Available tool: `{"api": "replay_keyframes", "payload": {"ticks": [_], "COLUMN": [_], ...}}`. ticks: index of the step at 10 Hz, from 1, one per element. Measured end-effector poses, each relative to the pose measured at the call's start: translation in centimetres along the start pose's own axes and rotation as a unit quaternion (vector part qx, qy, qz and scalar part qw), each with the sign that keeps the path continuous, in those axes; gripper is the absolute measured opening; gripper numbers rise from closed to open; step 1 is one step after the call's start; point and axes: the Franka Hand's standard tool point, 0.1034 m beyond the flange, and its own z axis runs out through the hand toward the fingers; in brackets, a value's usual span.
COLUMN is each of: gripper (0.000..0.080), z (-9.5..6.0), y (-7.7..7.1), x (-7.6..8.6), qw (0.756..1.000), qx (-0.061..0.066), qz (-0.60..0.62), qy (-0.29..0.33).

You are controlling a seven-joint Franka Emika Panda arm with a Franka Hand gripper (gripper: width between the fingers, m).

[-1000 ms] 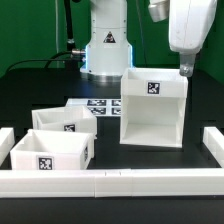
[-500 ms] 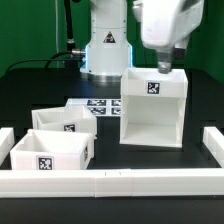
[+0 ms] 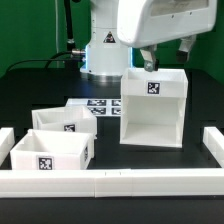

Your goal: Assemble drawer

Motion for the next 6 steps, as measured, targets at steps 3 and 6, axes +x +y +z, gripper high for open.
{"api": "replay_keyframes", "payload": {"ticks": [3, 6], "gripper": [0.0650, 0.0650], "z": [0.3, 0.4], "y": [-1.9, -2.2], "x": [-1.0, -0.8], "qw": [0.971, 0.937], "qx": [-0.006, 0.002], "qz": [0.237, 0.349], "qy": [0.007, 0.006]}}
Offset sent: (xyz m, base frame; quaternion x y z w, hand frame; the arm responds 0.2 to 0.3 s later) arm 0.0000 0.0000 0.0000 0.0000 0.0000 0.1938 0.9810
